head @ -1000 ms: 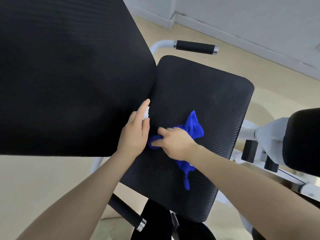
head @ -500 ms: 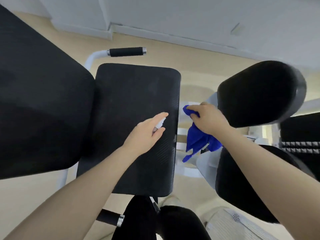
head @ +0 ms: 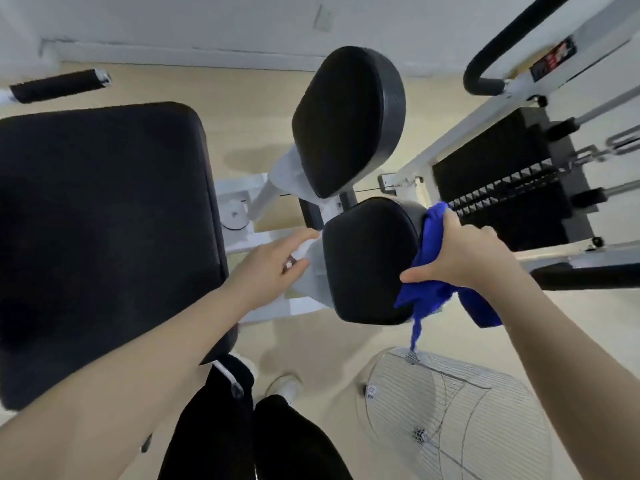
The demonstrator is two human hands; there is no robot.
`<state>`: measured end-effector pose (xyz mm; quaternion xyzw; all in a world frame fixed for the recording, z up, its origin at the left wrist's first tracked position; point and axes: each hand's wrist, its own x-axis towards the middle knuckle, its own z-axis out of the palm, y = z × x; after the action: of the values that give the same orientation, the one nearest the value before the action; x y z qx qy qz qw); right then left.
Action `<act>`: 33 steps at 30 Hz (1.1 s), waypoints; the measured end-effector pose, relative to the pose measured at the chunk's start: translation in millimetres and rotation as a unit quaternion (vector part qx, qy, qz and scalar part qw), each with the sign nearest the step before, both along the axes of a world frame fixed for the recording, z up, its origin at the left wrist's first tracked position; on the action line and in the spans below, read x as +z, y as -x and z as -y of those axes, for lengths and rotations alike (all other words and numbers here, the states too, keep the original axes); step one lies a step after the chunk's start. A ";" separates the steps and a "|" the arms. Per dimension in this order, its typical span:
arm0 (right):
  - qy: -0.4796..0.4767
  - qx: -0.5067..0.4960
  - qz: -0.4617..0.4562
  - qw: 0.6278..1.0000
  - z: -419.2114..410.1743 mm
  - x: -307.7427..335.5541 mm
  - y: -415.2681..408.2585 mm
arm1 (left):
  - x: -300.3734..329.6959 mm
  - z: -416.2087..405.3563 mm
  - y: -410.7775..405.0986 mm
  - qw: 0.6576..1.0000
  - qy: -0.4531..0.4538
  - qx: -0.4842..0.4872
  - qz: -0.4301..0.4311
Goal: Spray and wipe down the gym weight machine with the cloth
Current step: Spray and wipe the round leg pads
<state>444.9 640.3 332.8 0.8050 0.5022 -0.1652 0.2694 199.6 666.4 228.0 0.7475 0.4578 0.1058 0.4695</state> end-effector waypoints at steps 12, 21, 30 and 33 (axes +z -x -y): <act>-0.153 0.231 -0.145 0.950 -17.7 -23.4 -23.1 | -16.0 25.7 -39.3 0.999 -0.022 -0.007 -0.026; -0.341 0.353 -0.109 0.865 -20.6 -49.4 -9.1 | -55.0 12.3 -36.5 0.988 -0.094 -0.086 -0.084; -0.630 0.137 -0.074 0.760 65.4 -181.6 11.1 | -106.6 16.3 -48.2 0.970 -0.223 -0.092 0.043; -0.688 0.184 -0.005 0.702 74.0 -203.9 22.0 | -111.3 7.3 -56.3 0.964 -0.240 -0.096 0.062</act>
<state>422.9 566.3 129.0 0.6571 0.6157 0.2754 -0.3366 255.9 659.1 116.7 0.8704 0.3155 0.2131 0.3120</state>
